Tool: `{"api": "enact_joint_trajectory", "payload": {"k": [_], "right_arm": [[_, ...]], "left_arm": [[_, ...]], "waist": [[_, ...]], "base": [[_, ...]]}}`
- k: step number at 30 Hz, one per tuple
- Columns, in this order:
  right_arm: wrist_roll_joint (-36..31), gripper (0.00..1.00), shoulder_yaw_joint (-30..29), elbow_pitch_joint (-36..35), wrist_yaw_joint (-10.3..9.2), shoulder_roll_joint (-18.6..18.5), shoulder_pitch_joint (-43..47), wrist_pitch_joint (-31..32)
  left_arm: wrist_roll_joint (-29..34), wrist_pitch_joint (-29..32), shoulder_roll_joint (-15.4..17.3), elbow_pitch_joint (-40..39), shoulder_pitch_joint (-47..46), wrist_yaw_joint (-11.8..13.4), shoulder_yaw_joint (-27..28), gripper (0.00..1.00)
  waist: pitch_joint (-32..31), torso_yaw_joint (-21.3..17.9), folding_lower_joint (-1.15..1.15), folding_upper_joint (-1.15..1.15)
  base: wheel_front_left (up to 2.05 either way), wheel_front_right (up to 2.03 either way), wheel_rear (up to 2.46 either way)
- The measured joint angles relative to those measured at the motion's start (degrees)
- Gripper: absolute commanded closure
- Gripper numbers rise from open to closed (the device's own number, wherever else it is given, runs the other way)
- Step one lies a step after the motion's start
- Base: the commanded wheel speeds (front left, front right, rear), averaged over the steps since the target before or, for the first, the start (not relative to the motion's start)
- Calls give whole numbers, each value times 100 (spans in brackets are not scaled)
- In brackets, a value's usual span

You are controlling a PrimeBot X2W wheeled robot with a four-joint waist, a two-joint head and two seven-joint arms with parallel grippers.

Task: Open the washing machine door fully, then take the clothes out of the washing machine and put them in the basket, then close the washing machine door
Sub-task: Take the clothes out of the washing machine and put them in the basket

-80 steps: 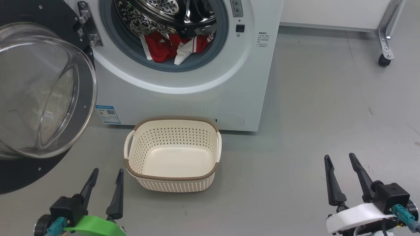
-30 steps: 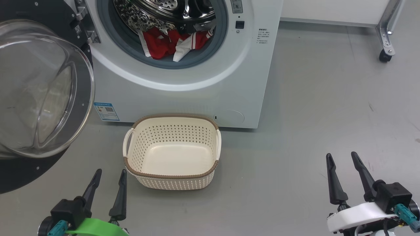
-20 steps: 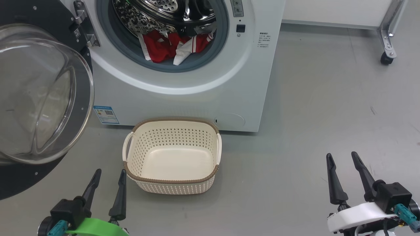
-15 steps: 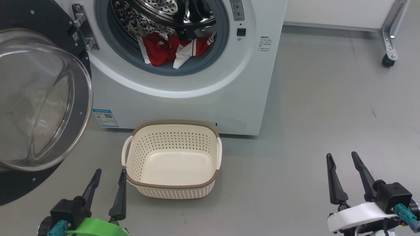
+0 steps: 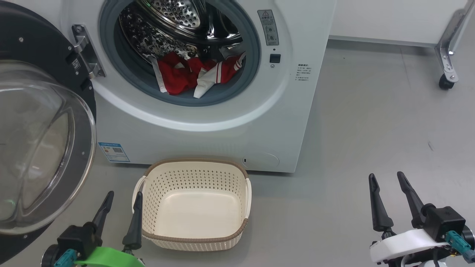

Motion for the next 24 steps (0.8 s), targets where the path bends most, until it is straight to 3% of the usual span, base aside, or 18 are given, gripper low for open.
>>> {"api": "enact_joint_trajectory", "payload": {"k": [12, 24], "right_arm": [[-4, 0, -4, 22, 2, 1, 0, 0], [-35, 0, -9, 35, 49, 3, 1, 0]], "left_arm": [[-192, 0, -47, 68, 1, -3, -4, 0], [-107, 0, -18, 107, 7, -4, -70, 0]], "waist": [[-54, -5, 0, 0], [-73, -4, 0, 0]], "base": [[108, -108, 0], [59, -59, 0]]}}
